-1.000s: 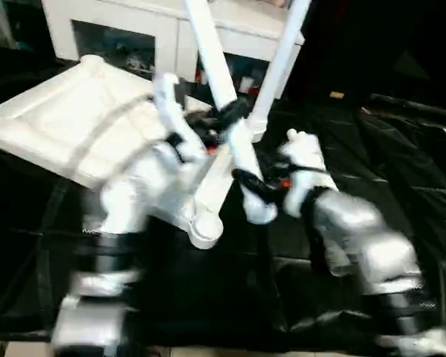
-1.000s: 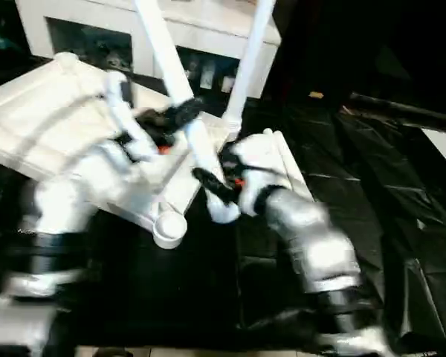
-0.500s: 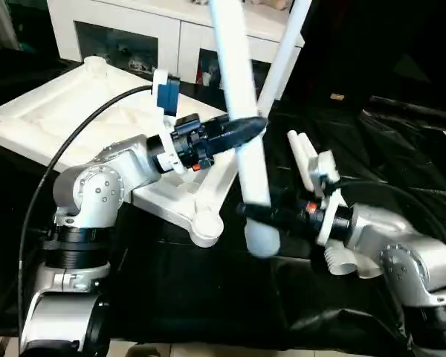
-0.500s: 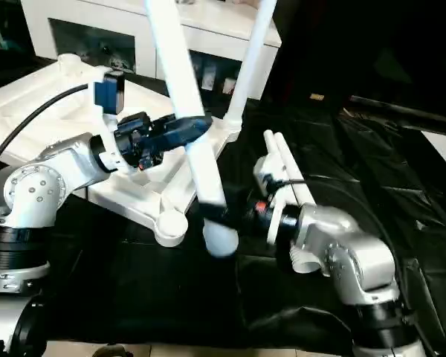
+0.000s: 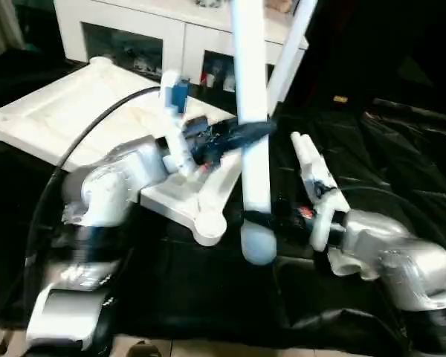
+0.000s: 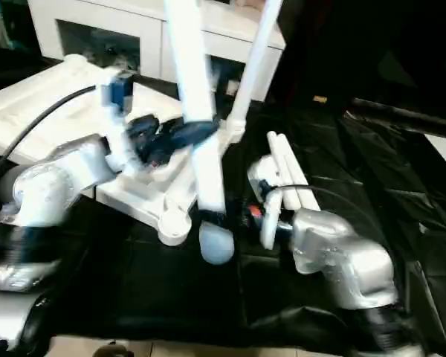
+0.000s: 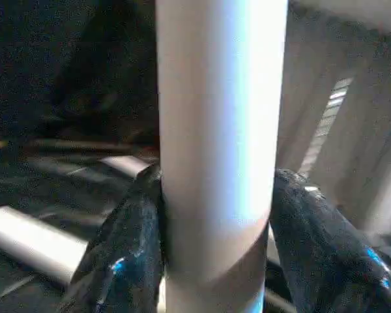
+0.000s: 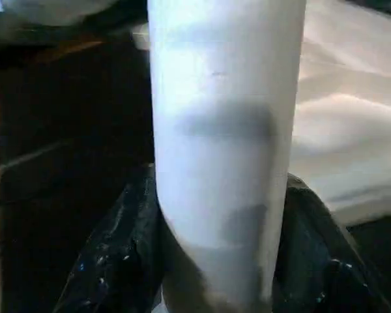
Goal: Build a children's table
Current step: Pick table leg
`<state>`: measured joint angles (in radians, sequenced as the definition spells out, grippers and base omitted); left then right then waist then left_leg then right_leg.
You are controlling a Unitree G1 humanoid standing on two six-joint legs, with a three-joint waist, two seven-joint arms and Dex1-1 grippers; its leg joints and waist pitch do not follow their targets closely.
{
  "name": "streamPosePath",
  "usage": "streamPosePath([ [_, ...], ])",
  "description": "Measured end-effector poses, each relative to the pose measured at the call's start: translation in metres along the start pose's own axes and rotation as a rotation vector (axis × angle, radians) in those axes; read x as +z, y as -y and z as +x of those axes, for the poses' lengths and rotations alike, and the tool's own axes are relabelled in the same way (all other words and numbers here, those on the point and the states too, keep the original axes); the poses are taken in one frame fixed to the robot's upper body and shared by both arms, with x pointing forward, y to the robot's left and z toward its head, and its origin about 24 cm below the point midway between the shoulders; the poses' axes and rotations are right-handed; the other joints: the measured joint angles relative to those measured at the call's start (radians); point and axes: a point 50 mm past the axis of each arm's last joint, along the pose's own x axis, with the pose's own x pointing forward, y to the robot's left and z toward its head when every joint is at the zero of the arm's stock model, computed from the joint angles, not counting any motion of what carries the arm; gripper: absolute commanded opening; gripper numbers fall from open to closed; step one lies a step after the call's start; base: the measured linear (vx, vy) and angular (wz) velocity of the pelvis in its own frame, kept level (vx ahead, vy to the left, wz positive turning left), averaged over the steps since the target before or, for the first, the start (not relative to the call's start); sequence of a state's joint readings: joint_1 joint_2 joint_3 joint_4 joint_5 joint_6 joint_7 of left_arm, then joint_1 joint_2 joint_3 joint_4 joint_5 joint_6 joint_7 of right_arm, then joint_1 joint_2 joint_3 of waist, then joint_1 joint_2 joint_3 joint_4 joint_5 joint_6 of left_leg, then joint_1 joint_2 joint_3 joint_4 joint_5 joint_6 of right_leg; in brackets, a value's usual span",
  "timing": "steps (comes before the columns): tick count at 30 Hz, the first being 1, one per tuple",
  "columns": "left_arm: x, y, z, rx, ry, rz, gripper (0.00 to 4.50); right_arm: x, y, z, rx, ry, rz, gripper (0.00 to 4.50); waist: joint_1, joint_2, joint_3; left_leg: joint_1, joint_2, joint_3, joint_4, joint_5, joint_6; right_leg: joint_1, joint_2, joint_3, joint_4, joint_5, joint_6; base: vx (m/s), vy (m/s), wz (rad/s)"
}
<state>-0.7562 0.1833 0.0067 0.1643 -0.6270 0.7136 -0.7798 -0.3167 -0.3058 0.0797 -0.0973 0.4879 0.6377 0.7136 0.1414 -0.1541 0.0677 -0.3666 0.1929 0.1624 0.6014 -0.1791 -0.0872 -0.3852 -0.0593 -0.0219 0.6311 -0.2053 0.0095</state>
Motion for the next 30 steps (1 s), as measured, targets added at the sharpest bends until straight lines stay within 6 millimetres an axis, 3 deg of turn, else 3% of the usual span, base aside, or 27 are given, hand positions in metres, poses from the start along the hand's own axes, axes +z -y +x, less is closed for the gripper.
streamPosePath([
  [4, -0.011, 0.001, 0.010, 0.088, -0.025, 0.028, 2.95, 0.001, 0.001, 0.006, -0.091, 0.036, -0.016, 1.86, 0.001, 0.012, 0.002, 0.000, 0.000, 0.000, 0.000, 0.000, 0.000, 0.000, 0.000, -0.001, 0.000, 0.000, 0.000, 0.000, 0.000, 0.00],
  [12, -0.018, 0.009, 0.020, 0.183, -0.012, 0.041, 2.95, 0.001, -0.002, 0.019, -0.247, 0.060, -0.103, 1.86, 0.001, 0.078, 0.000, 0.000, -0.001, -0.001, -0.001, 0.000, 0.000, 0.000, 0.000, 0.000, 0.000, 0.000, 0.000, 0.000, 0.000, 0.00],
  [14, -0.021, 0.006, 0.023, 0.263, -0.030, 0.060, 2.60, 0.000, -0.002, 0.021, -0.302, 0.050, -0.136, 1.86, 0.001, 0.088, 0.000, 0.000, 0.000, -0.001, -0.001, 0.000, 0.000, 0.000, 0.000, 0.000, 0.000, 0.000, 0.000, 0.000, 0.000, 0.00],
  [19, -0.028, 0.005, 0.027, 0.363, -0.035, 0.053, 2.46, -0.001, -0.003, 0.025, -0.348, 0.061, -0.142, 1.86, -0.002, 0.101, 0.000, 0.000, 0.000, -0.001, -0.001, 0.000, 0.000, 0.000, 0.000, 0.000, 0.000, 0.001, 0.001, 0.000, 0.000, 0.00],
  [20, -0.027, 0.005, 0.027, 0.375, -0.027, 0.046, 2.18, -0.001, -0.004, 0.026, -0.355, 0.060, -0.146, 1.86, -0.003, 0.104, 0.000, 0.000, 0.000, -0.001, -0.001, 0.000, 0.000, 0.000, 0.000, 0.000, 0.000, 0.001, 0.001, 0.000, 0.000, 0.00],
  [22, -0.027, 0.004, 0.027, 0.387, -0.017, 0.038, 2.11, -0.001, -0.005, 0.027, -0.359, 0.060, -0.149, 1.86, -0.003, 0.107, -0.001, -0.001, -0.001, -0.001, -0.001, 0.000, 0.000, 0.000, 0.000, 0.000, -0.001, 0.001, 0.001, 0.000, 0.000, 0.00],
  [28, -0.024, 0.002, 0.025, 0.393, 0.026, -0.016, 1.87, 0.002, -0.007, 0.027, -0.367, 0.077, -0.176, 1.86, -0.003, 0.109, -0.001, -0.001, -0.001, -0.001, -0.001, 0.000, 0.000, -0.001, 0.000, 0.000, -0.001, 0.001, 0.001, 0.000, 0.000, 0.00],
  [30, -0.022, 0.001, 0.023, 0.386, 0.037, -0.032, 1.85, 0.003, -0.008, 0.027, -0.343, 0.096, -0.144, 2.42, -0.003, 0.109, -0.001, -0.001, -0.001, -0.001, -0.001, 0.000, 0.000, -0.001, 0.000, 0.000, -0.001, 0.001, 0.001, 0.000, 0.000, 0.00],
])
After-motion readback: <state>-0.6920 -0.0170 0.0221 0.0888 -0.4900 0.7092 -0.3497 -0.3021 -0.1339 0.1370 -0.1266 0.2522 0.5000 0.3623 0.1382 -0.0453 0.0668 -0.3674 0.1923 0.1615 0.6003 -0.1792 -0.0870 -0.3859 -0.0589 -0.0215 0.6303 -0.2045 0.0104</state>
